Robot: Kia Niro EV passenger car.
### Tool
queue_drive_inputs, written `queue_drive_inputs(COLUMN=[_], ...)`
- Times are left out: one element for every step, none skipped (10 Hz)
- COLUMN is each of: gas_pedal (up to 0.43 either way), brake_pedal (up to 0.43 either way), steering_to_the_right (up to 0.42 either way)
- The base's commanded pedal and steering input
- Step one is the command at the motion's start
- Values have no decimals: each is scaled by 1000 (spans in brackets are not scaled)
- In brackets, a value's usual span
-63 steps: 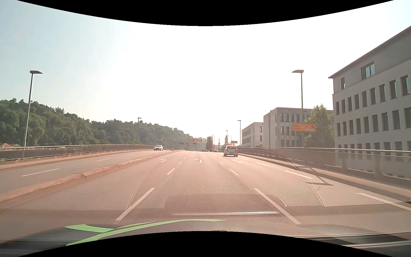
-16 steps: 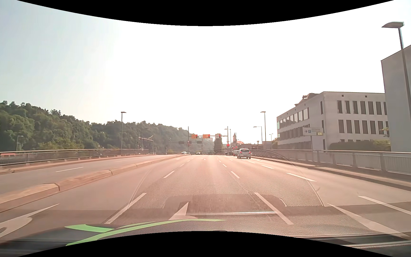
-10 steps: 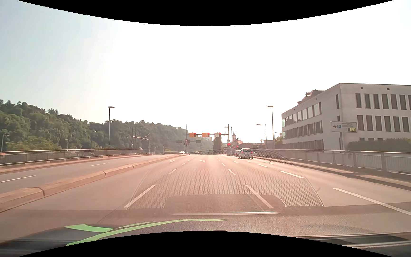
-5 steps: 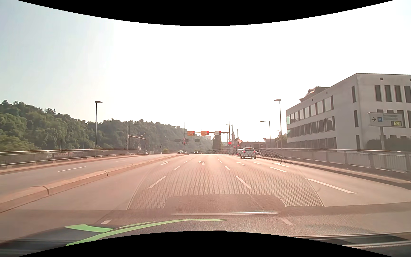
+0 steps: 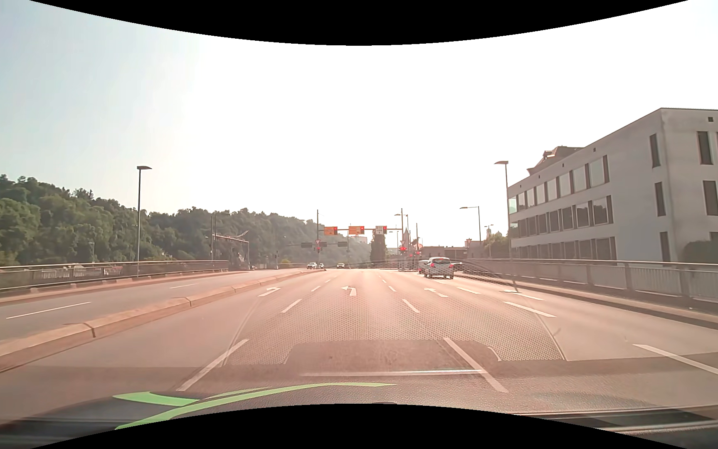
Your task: Follow the waypoints while adhering to traffic rules and regulations
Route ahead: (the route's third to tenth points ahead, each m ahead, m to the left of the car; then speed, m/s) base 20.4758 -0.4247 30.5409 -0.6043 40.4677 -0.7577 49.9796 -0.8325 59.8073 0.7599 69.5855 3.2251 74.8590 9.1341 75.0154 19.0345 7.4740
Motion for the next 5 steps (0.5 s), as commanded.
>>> queue_drive_inputs(gas_pedal=[59, 59, 59, 59, 8], brake_pedal=[0, 0, 0, 0, 0], steering_to_the_right=[2, 2, 2, 2, 2])
